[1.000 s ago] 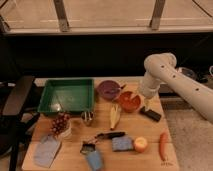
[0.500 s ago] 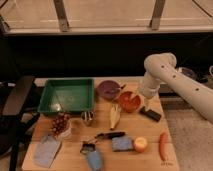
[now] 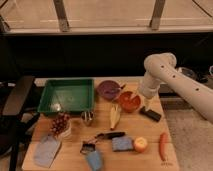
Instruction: Place pepper in table surface
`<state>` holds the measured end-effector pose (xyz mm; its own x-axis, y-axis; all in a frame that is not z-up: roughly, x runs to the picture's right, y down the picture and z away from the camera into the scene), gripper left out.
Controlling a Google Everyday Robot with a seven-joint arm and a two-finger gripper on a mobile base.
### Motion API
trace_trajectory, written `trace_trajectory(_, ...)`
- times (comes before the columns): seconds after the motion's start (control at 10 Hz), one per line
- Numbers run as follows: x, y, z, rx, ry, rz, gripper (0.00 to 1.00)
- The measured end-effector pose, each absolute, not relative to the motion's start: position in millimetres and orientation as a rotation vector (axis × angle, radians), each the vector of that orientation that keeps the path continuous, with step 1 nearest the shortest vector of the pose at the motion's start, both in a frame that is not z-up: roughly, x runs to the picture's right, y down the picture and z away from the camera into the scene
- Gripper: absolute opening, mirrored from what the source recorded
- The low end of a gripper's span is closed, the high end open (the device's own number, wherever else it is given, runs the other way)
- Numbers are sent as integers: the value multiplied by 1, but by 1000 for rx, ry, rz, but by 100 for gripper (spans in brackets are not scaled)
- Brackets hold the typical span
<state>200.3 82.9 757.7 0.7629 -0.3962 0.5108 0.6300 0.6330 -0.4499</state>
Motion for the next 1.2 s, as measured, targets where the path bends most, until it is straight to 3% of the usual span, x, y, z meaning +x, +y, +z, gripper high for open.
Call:
trace_trajectory(0.4,239,145,746,-664,-382,-590,63)
trace_trajectory(0.8,331,194,754,-658,-340,-452,63)
trace_trajectory(1.2,349,203,757,-659,-334,-417,63)
